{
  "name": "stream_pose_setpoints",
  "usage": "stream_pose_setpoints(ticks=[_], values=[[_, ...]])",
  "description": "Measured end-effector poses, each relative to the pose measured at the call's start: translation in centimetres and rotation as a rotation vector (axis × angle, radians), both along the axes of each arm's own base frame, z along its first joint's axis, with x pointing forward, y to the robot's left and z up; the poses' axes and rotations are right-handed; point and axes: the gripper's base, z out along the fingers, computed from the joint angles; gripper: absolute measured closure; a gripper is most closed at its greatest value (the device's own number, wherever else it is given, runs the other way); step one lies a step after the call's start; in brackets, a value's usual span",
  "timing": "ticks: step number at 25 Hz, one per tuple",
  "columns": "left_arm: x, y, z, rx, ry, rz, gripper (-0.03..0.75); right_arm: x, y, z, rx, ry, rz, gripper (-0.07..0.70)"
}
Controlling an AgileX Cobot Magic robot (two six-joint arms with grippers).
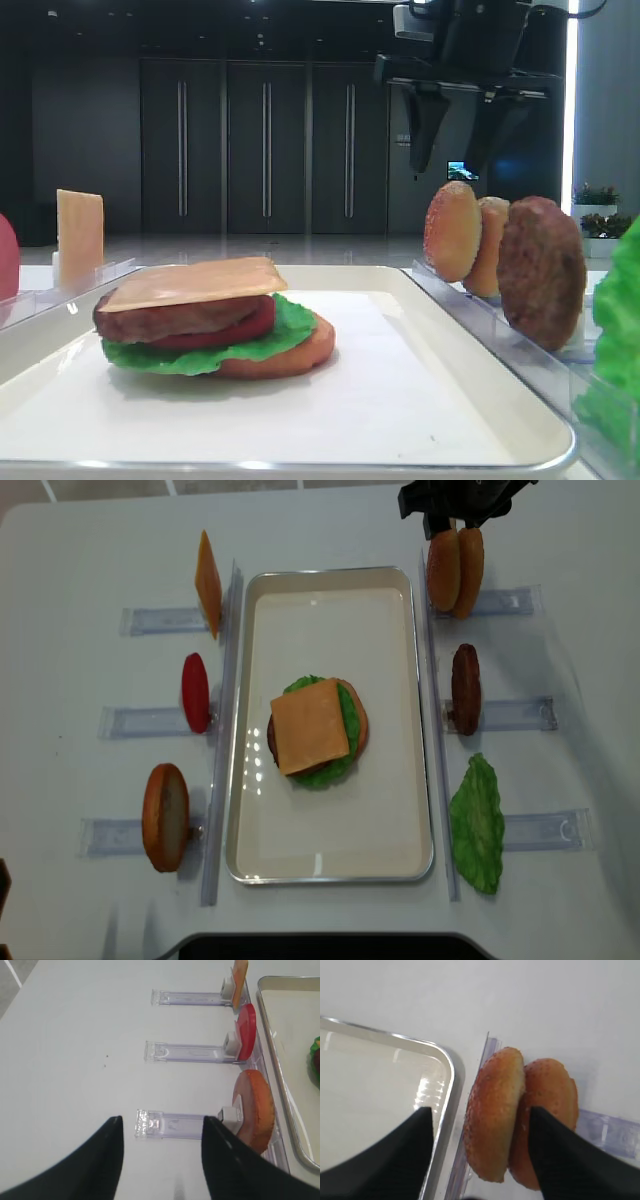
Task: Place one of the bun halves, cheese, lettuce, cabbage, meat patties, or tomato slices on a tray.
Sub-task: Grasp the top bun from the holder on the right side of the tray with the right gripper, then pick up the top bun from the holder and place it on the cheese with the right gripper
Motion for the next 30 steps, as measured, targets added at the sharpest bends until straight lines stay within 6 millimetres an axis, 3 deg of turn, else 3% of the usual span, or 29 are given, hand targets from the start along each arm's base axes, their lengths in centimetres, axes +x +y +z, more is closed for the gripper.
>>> stream_pose_setpoints(ticks=[11,13,15,17,20,30], values=[[0.0,0.0,0.0,0.0,0.0,-0.001,0.326,1.1,0.4,-3.2,-0.031,0.042,0.014,0.233],[0.0,0.0,0.0,0.0,0.0,-0.001,0.326,1.1,0.4,-3.6,-0.035,0.052,0.015,0.283],[0.0,0.0,0.0,0.0,0.0,-0.001,0.326,1.0,0.4,-3.7,-0.038,0.06,0.015,0.427],[0.0,0.0,0.0,0.0,0.0,-0.001,0.326,0.9,0.6,-3.6,-0.04,0.066,0.018,0.433],[0.0,0.0,0.0,0.0,0.0,-0.001,0.326,0.9,0.7,-2.8,-0.042,0.073,0.019,0.433],[0.0,0.0,0.0,0.0,0.0,-0.001,0.326,-0.2,0.5,3.9,-0.021,0.039,0.01,0.433]])
